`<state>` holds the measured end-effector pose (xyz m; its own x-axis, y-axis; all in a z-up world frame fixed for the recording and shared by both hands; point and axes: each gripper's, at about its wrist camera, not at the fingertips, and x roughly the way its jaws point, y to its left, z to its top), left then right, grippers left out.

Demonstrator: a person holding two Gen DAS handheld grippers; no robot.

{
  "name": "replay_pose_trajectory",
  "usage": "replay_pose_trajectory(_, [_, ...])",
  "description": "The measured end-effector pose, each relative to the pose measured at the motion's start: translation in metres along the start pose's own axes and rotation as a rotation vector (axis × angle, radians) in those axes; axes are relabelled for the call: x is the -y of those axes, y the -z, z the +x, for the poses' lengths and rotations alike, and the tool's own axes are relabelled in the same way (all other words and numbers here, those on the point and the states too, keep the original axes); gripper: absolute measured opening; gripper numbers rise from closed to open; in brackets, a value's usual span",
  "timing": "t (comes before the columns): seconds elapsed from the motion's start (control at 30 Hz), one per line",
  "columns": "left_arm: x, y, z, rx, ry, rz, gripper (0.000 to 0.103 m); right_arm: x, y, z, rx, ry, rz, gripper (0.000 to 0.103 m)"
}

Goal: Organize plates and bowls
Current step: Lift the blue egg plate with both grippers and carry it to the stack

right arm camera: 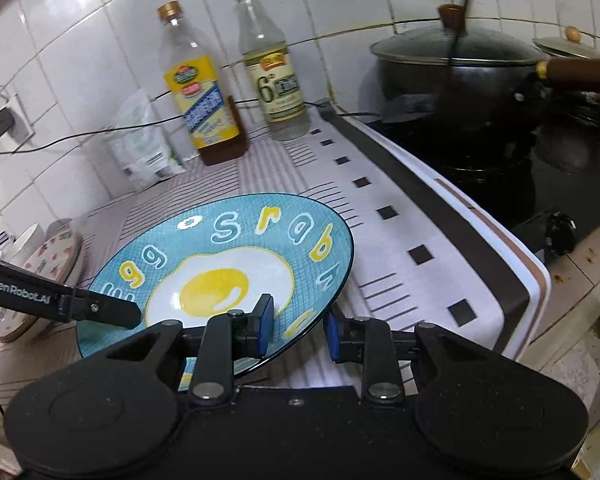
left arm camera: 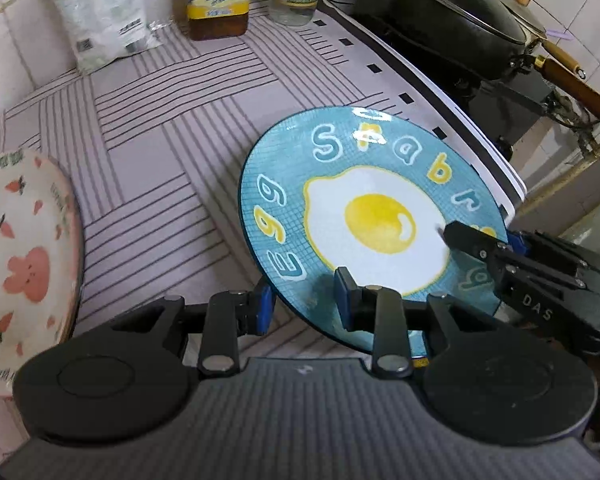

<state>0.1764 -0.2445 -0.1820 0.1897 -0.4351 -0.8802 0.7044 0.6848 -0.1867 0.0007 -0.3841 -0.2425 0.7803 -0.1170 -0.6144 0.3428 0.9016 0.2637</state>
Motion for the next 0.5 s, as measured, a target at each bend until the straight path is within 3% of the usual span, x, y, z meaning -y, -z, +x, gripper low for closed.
replay_pose_trajectory(0.5, [-0.030,0.025,-0.080,0.036,-0.047,-0.067,0.030,-0.049,-0.010,-0.029,0.041,-0.137,-0.112,0.032])
